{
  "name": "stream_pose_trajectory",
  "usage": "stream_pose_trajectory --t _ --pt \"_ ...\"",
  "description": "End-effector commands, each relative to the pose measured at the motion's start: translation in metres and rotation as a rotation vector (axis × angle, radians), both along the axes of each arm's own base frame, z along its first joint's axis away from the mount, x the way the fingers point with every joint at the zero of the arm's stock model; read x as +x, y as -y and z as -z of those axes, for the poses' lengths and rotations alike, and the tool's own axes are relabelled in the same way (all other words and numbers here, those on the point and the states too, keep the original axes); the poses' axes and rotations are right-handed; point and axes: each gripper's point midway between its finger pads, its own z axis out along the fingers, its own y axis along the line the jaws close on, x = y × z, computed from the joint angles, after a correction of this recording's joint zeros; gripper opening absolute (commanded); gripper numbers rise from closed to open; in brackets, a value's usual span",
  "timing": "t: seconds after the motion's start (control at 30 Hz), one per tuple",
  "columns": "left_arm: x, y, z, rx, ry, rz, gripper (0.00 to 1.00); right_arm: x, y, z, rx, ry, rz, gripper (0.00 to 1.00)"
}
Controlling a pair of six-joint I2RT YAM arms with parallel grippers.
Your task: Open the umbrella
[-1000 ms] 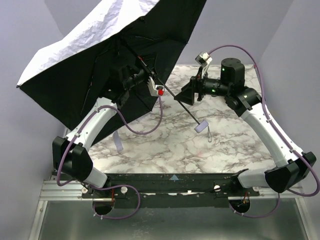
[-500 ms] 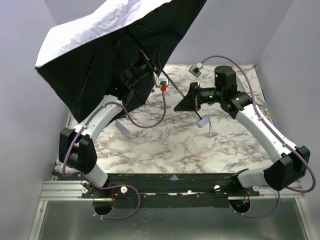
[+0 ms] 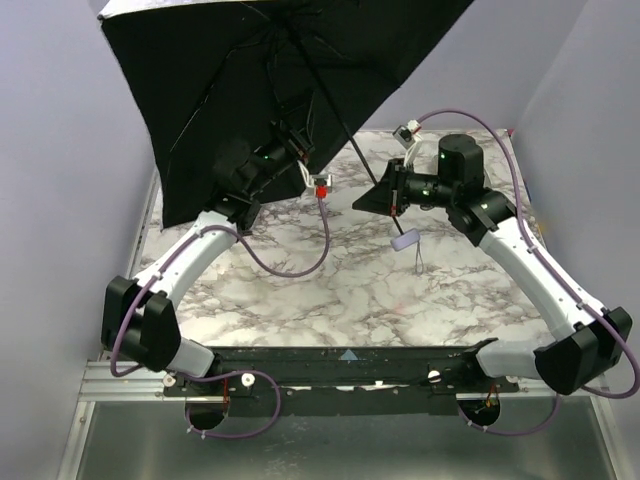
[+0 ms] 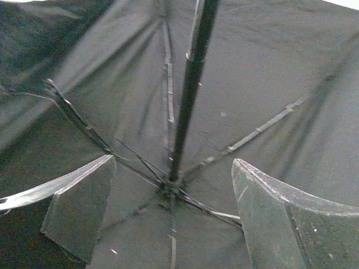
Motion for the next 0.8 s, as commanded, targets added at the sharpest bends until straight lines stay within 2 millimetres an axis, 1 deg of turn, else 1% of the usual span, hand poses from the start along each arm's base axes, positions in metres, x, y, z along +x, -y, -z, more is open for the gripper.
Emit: stream_pose_trajectory --t 0.0,0.1,0.13,0.17,0.23,0.3,0.33,0.37,0.4,0.43,0.47,0.5,0.53,0.57,0.6,0.67,0.7,0.77 --pt "-0.036 0.003 -0.001 -0.121 -0.201 0.126 0.88 -0.007 -0.001 -0.051 0.151 0.164 -0.011 0.0" --pt "-0.061 0.003 -0.011 -0.266 -0.346 0.233 0.88 -0.005 -0.003 -0.058 0.197 0.15 -0.006 0.0" --pt "-0.068 0.001 -0.016 -0.333 -0.375 0.263 0.88 -0.006 -0.005 -0.062 0.218 0.145 -0.015 0.0" --pt "-0.076 -0.002 -0.026 -0.403 -0.377 0.291 0.88 -0.006 -0.005 -0.068 0.242 0.138 -0.025 0.0" --pt "-0.087 -0.003 -0.032 -0.478 -0.407 0.329 0.88 -0.006 -0.007 -0.079 0.287 0.115 -0.047 0.0" --pt "-0.093 -0.003 -0.035 -0.504 -0.399 0.339 0.91 -0.006 -0.01 -0.088 0.326 0.102 -0.07 0.0" --pt "-0.092 -0.004 -0.038 -0.529 -0.391 0.335 0.91 -0.007 -0.011 -0.094 0.345 0.102 -0.082 0.0" --pt "-0.088 -0.008 -0.044 -0.602 -0.411 0.329 0.91 -0.008 -0.012 -0.098 0.357 0.108 -0.096 0.0" --pt "-0.084 -0.014 -0.055 -0.69 -0.456 0.33 0.91 -0.008 -0.012 -0.102 0.365 0.118 -0.097 0.0" --pt "-0.077 -0.021 -0.064 -0.808 -0.551 0.327 0.91 -0.007 -0.012 -0.104 0.371 0.127 -0.091 0.0" --pt "-0.072 -0.023 -0.07 -0.9 -0.65 0.337 0.91 -0.006 -0.011 -0.105 0.375 0.131 -0.085 0.0" --pt "-0.067 -0.024 -0.071 -0.993 -0.781 0.344 0.9 -0.006 -0.011 -0.108 0.385 0.145 -0.087 0.0" --pt "-0.067 -0.02 -0.071 -1.071 -0.922 0.382 0.89 -0.007 -0.011 -0.111 0.396 0.151 -0.091 0.0" --pt "-0.074 -0.013 -0.078 -1.094 -1.013 0.445 0.88 -0.007 -0.011 -0.114 0.408 0.161 -0.095 0.0" --pt "-0.082 -0.005 -0.08 -1.118 -1.114 0.516 0.86 -0.008 -0.011 -0.117 0.42 0.163 -0.092 0.0" --pt "-0.099 0.012 -0.089 -1.131 -1.263 0.659 0.83 -0.007 -0.01 -0.124 0.447 0.176 -0.083 0.0" --pt "-0.101 0.015 -0.095 -1.17 -1.322 0.704 0.82 -0.007 -0.01 -0.128 0.46 0.18 -0.081 0.0" --pt "-0.097 0.023 -0.098 -1.272 -1.481 0.759 0.8 -0.006 -0.01 -0.134 0.481 0.185 -0.077 0.0"
